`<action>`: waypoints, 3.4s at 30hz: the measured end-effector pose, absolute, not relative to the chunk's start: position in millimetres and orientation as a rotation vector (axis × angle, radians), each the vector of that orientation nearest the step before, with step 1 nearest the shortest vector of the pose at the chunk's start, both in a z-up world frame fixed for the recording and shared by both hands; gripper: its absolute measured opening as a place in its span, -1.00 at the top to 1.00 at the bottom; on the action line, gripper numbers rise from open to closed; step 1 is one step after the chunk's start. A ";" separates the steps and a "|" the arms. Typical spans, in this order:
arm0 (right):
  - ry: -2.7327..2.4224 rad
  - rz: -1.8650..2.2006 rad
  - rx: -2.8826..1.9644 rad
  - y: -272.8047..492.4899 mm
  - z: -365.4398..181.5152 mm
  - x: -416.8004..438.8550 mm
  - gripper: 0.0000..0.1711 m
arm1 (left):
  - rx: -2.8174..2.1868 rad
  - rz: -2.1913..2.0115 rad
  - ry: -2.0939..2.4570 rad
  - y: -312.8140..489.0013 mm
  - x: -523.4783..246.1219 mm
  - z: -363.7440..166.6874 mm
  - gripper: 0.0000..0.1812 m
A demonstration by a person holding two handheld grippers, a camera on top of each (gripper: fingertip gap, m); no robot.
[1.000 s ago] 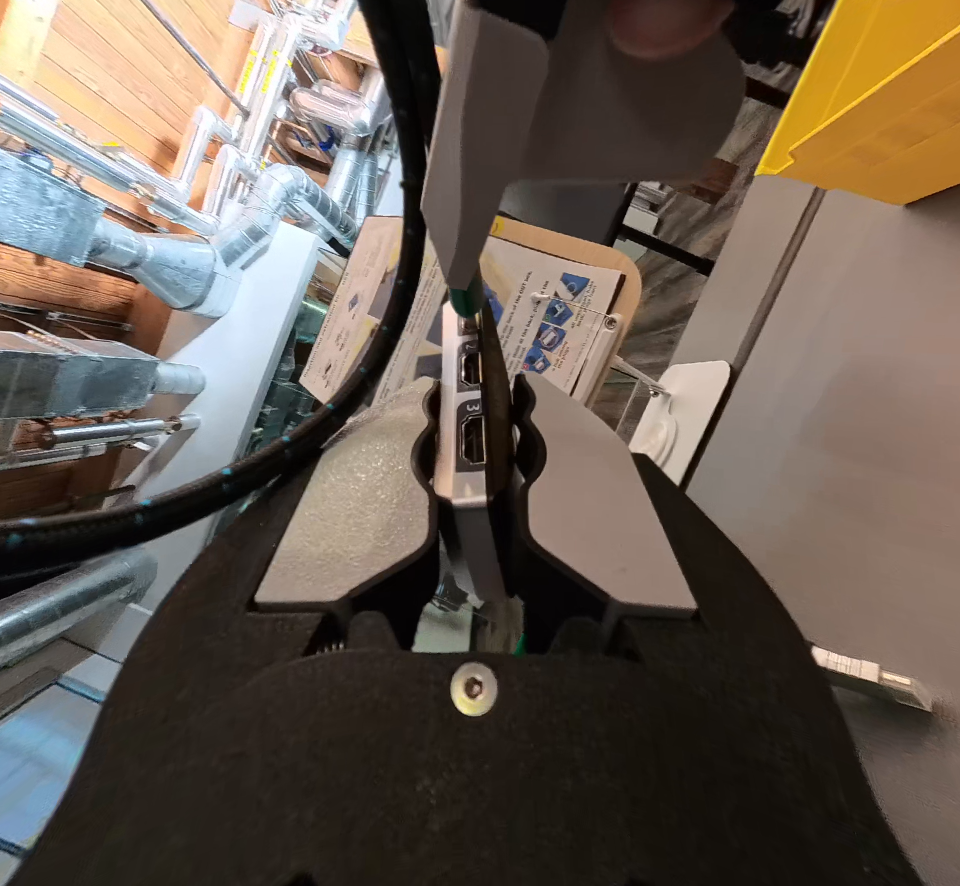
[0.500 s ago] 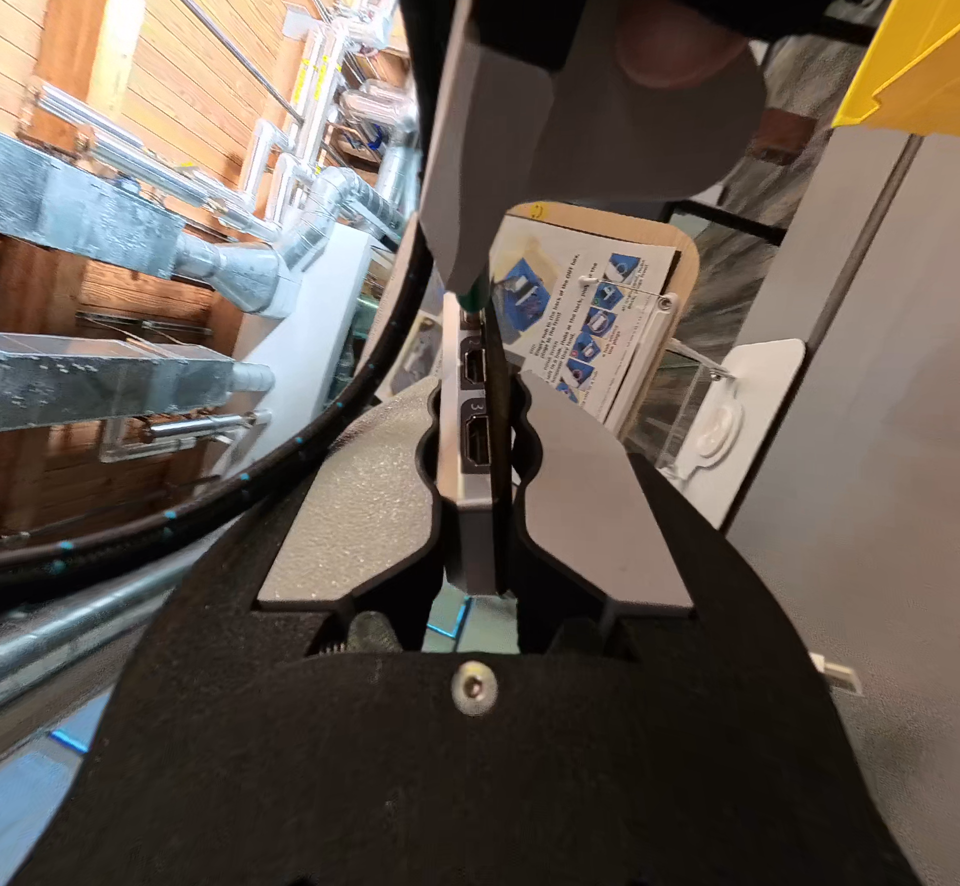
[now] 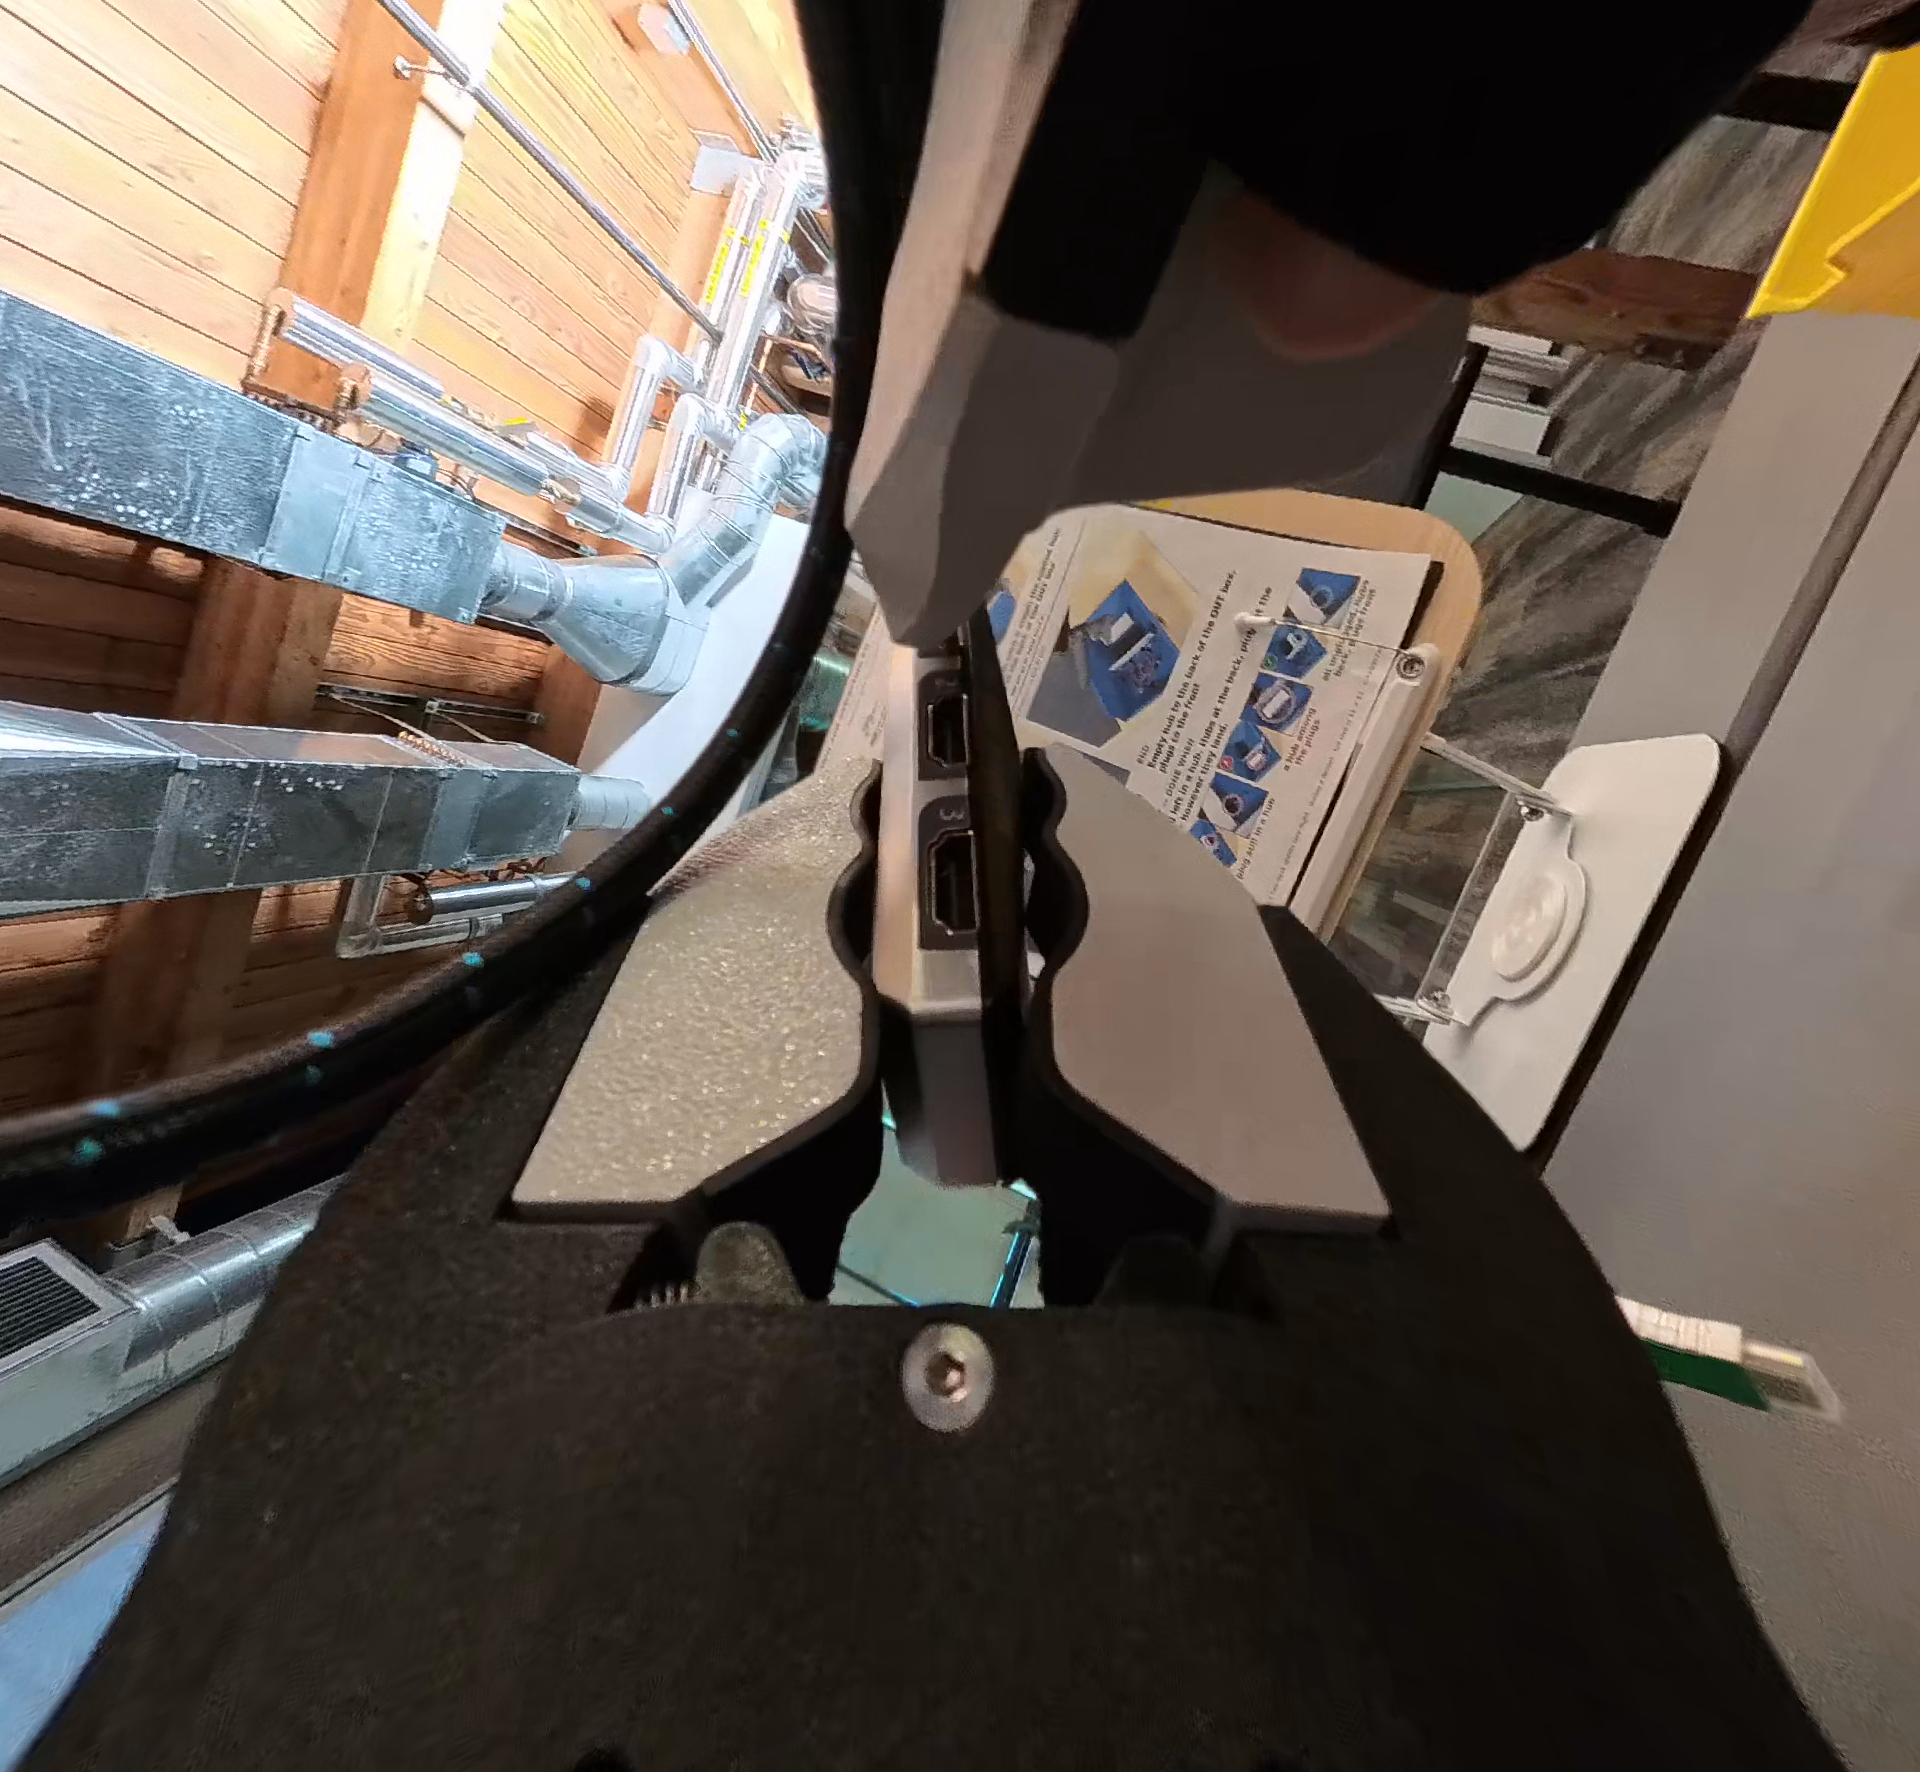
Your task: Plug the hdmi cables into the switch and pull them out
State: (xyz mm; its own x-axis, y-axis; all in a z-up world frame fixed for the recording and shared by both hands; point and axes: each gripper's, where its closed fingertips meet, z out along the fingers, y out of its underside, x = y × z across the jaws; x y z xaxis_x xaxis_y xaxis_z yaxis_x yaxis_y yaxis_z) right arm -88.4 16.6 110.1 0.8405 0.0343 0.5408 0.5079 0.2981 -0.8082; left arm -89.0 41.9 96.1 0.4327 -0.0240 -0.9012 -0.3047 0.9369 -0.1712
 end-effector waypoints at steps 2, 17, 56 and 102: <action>-0.519 -0.357 -1.227 15.8 111.7 -90.3 0.75 | -0.329 0.185 1.107 41.6 -90.6 98.2 0.73; -0.536 -0.374 -1.191 10.2 118.4 -89.2 0.76 | -0.381 0.028 1.181 31.9 -85.4 94.0 0.62; -0.508 -0.147 -1.381 16.5 110.6 -77.2 0.72 | -0.337 0.274 1.193 51.0 -85.1 88.2 0.72; -0.573 0.024 -1.498 -1.5 110.4 -91.5 0.77 | -0.297 0.151 1.160 30.3 -98.7 100.6 0.76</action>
State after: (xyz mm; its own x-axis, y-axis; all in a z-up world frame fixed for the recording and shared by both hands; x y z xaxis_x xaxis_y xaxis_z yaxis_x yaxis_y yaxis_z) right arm -91.5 -1.5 110.4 0.8678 0.3601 0.3423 0.3296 0.0982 -0.9390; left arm -98.7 30.3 100.6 0.3948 -0.0356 -0.9181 -0.2692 0.9509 -0.1527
